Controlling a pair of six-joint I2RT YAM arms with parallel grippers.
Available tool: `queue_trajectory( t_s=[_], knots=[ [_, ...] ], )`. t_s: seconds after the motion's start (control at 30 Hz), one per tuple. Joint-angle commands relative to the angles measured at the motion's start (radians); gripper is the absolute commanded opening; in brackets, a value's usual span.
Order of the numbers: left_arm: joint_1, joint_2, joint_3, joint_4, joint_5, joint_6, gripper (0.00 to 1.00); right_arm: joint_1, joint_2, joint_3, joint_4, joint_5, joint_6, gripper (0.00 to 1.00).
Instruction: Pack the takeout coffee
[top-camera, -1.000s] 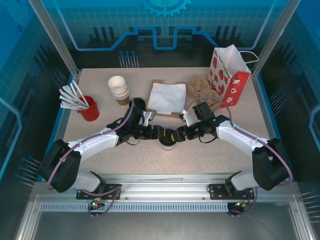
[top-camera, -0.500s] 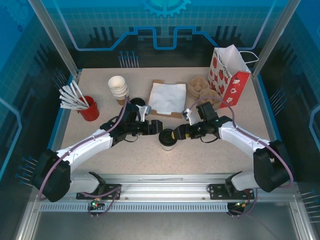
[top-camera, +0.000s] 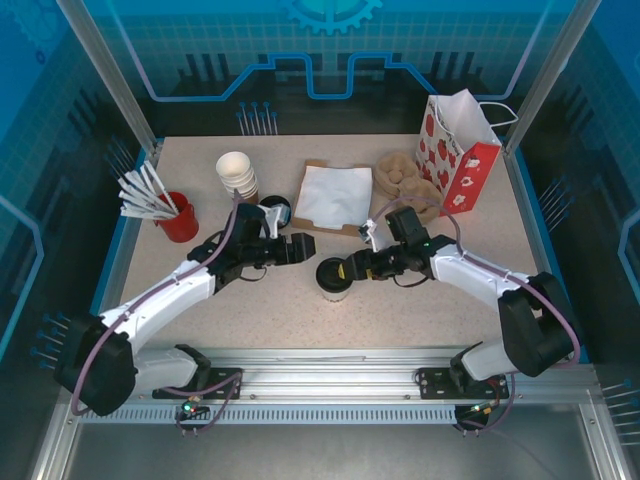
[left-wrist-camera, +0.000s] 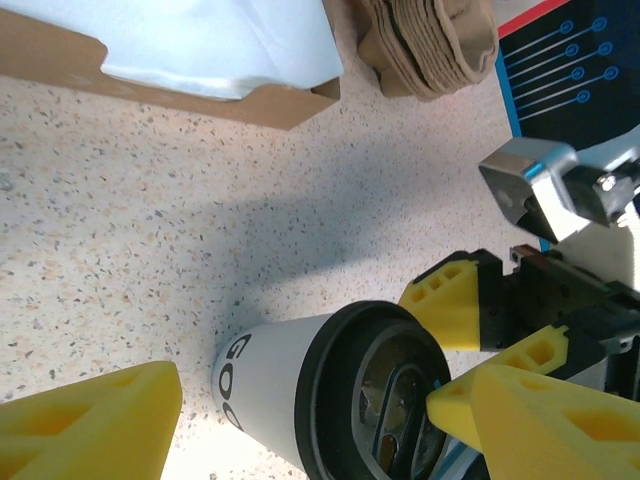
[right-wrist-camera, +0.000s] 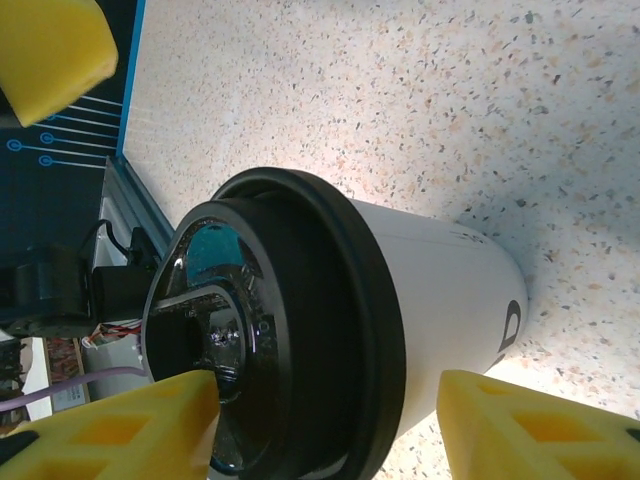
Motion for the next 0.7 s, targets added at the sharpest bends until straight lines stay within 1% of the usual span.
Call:
queue_trajectory(
  t_s=[0.0, 0.33, 0.63, 0.67],
  knots=[
    [0.019, -0.042, -0.014, -0.024, -0.007, 0.013, 0.78, 0.031, 0.012, -0.021, 0.053, -0.012, 0.043, 0.59],
    [0.066, -0.092, -0.033, -0.056, -0.014, 0.036, 0.78, 0.121, 0.04, -0.004, 0.132, 0.039, 0.121, 0.57],
    [0.16, -0.171, -0.078, -0.068, -0.034, 0.013, 0.78, 0.227, 0.137, 0.072, 0.196, 0.078, 0.169, 0.58],
    [0.165, -0.179, -0.08, -0.072, -0.037, 0.013, 0.78, 0.234, 0.15, 0.103, 0.2, 0.079, 0.17, 0.58]
  ],
)
